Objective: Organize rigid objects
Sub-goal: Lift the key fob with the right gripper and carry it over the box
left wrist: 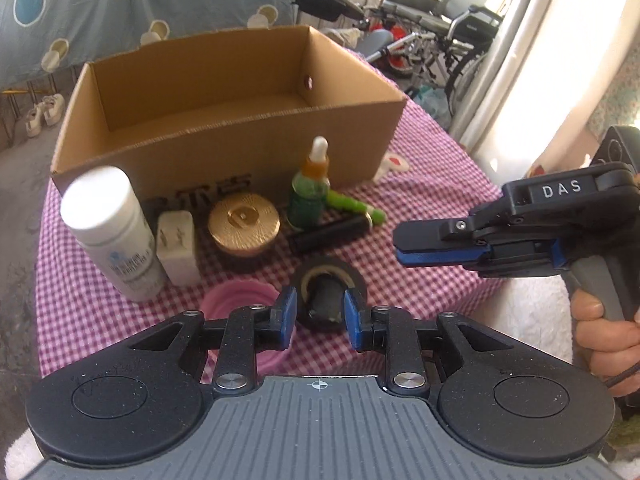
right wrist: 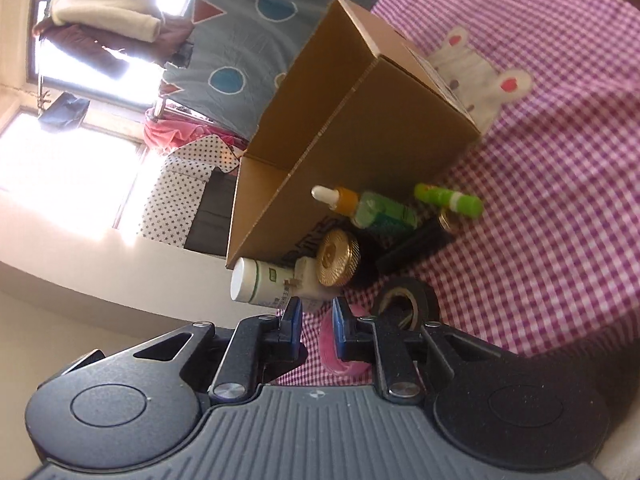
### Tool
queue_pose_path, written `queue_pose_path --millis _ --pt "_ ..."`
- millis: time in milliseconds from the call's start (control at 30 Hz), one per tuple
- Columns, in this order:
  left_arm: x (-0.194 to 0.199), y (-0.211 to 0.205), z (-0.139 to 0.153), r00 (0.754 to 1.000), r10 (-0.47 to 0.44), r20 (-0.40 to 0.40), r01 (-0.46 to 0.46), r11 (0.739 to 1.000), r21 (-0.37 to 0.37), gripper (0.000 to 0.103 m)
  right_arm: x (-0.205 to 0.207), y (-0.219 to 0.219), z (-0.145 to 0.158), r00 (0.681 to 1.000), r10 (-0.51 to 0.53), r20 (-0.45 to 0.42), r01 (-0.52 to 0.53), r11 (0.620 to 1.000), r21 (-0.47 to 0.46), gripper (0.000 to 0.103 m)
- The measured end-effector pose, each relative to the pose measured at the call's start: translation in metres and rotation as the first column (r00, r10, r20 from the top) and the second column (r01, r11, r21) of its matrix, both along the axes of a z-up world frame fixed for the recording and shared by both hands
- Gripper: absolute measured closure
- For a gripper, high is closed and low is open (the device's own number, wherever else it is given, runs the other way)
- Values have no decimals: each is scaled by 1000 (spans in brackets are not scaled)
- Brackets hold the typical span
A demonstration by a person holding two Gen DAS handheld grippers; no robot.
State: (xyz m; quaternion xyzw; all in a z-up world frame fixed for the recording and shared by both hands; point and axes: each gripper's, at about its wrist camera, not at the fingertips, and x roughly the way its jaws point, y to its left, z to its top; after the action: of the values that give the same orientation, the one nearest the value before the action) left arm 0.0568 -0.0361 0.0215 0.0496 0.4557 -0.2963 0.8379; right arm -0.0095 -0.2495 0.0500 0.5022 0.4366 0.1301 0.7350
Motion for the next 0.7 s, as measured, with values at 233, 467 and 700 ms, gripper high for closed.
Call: queue_pose_path --millis 233,467,700 --pt "5 -22 -23 999 -41 -26 43 997 64 78 -1 0 -37 993 -23 -118 34 995 94 62" --pt "12 -30 -27 998 -57 -22 58 995 76 77 6 -12 -50 987 -24 -157 46 990 136 60" --pt "16 -30 -26 999 -49 -16 51 994 98 77 8 -16 -57 984 -23 -177 52 985 165 60"
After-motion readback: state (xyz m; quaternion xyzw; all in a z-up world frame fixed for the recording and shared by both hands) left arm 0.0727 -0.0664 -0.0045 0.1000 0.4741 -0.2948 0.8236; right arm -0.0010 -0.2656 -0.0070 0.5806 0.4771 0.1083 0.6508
